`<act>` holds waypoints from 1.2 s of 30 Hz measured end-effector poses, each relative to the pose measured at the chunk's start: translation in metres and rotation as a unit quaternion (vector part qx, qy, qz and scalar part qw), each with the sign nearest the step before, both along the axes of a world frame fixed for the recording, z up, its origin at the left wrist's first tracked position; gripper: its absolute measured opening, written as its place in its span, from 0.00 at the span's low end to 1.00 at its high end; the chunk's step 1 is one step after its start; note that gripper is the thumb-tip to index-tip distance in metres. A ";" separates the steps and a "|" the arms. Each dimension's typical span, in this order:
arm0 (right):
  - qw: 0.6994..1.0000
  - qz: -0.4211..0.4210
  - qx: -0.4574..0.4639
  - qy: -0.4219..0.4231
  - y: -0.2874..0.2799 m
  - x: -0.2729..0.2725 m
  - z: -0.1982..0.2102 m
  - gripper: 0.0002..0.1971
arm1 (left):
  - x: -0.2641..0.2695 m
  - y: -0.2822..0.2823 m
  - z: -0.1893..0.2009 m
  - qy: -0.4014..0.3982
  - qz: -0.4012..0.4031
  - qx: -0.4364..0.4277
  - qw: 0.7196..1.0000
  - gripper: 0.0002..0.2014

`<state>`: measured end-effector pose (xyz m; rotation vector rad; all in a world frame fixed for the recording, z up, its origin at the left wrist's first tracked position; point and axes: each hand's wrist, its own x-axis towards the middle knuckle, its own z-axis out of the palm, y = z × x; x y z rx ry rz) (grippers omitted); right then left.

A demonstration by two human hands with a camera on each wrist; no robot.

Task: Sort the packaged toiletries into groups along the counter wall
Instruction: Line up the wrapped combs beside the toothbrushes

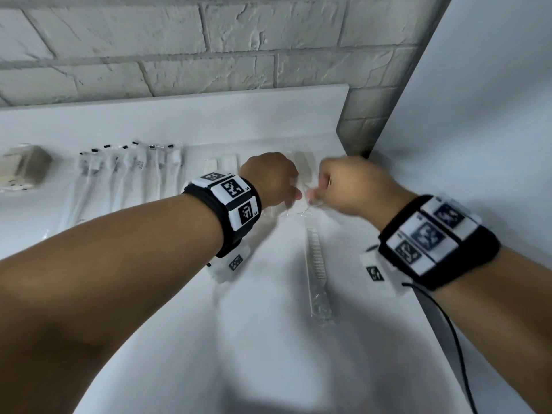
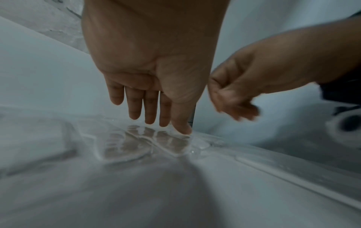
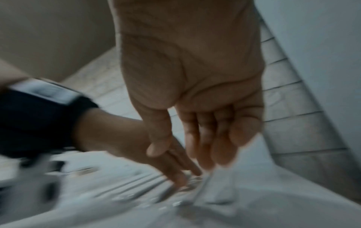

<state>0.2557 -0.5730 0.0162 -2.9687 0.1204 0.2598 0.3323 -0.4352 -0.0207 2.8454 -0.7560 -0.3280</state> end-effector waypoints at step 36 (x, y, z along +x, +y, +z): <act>0.980 -0.131 0.152 0.001 -0.062 0.038 -0.018 0.19 | 0.002 -0.009 -0.002 -0.050 -0.031 -0.014 0.998 0.18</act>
